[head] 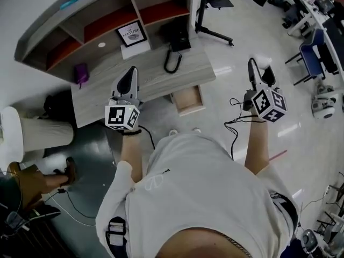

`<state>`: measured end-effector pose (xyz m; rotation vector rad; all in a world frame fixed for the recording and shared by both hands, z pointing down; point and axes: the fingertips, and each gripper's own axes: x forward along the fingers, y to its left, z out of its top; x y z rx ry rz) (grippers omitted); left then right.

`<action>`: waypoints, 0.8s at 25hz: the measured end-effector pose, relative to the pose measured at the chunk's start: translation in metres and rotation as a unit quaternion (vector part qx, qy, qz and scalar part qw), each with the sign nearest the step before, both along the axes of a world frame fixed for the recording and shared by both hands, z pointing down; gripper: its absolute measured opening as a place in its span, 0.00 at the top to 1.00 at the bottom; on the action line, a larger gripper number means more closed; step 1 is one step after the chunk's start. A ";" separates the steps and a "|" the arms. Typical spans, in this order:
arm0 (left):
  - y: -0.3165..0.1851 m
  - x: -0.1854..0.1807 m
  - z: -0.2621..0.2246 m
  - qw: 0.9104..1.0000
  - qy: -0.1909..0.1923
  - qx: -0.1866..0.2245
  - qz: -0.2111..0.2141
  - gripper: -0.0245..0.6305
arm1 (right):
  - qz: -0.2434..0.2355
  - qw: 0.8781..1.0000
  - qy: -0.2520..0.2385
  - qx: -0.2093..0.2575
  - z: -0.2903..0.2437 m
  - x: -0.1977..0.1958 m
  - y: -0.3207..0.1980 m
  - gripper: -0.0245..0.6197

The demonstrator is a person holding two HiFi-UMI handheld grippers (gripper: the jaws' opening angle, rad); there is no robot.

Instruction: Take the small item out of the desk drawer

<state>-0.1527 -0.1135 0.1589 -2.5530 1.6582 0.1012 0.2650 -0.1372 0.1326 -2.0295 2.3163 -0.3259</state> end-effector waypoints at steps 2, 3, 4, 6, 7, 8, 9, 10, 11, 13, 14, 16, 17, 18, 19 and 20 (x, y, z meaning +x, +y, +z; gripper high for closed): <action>-0.001 -0.003 0.001 1.000 0.000 0.000 -0.001 0.96 | 0.002 1.000 -0.001 0.000 0.001 0.000 0.000 0.54; -0.002 -0.004 0.001 1.000 0.000 0.000 -0.001 0.96 | 0.003 1.000 -0.002 0.000 0.001 0.000 -0.001 0.54; -0.002 -0.004 0.001 1.000 0.000 0.000 -0.001 0.96 | 0.003 1.000 -0.003 0.001 0.001 0.000 -0.001 0.54; -0.001 -0.003 0.001 1.000 0.000 0.000 -0.001 0.96 | 0.004 1.000 -0.003 0.003 0.000 0.000 -0.001 0.54; 0.000 -0.001 0.001 1.000 0.000 0.000 -0.001 0.96 | 0.004 1.000 -0.002 0.003 0.001 0.001 0.000 0.54; 0.000 0.000 0.001 1.000 0.000 0.000 -0.001 0.96 | 0.005 1.000 -0.002 0.003 0.001 0.002 0.000 0.54; 0.001 0.001 0.001 1.000 0.000 0.000 -0.002 0.96 | 0.005 1.000 -0.003 0.002 0.002 0.004 0.001 0.54; 0.001 0.001 0.002 1.000 0.000 -0.001 -0.002 0.96 | 0.006 1.000 -0.003 0.001 0.003 0.005 0.002 0.54; 0.001 0.001 0.002 1.000 0.000 -0.002 -0.003 0.96 | 0.007 1.000 -0.003 0.000 0.003 0.005 0.002 0.54; 0.001 0.000 0.004 1.000 0.001 -0.003 -0.003 0.96 | 0.009 1.000 -0.004 0.000 0.004 0.006 0.002 0.54; 0.001 0.000 0.004 1.000 0.001 -0.003 -0.003 0.96 | 0.010 1.000 -0.005 -0.001 0.005 0.006 0.002 0.54; 0.002 -0.001 0.005 1.000 0.003 -0.003 -0.004 0.96 | 0.012 1.000 -0.006 -0.002 0.005 0.007 0.003 0.54; 0.003 -0.001 0.005 1.000 0.004 -0.004 -0.004 0.96 | 0.012 1.000 -0.006 -0.002 0.005 0.007 0.004 0.54; 0.004 -0.001 0.006 1.000 0.004 -0.004 -0.004 0.96 | 0.012 1.000 -0.006 -0.002 0.005 0.008 0.005 0.54; 0.005 0.000 0.006 1.000 0.005 -0.005 -0.004 0.96 | 0.012 1.000 -0.006 -0.003 0.006 0.008 0.006 0.54; 0.006 0.001 0.007 1.000 0.005 -0.006 -0.004 0.96 | 0.012 1.000 -0.006 -0.003 0.006 0.009 0.008 0.54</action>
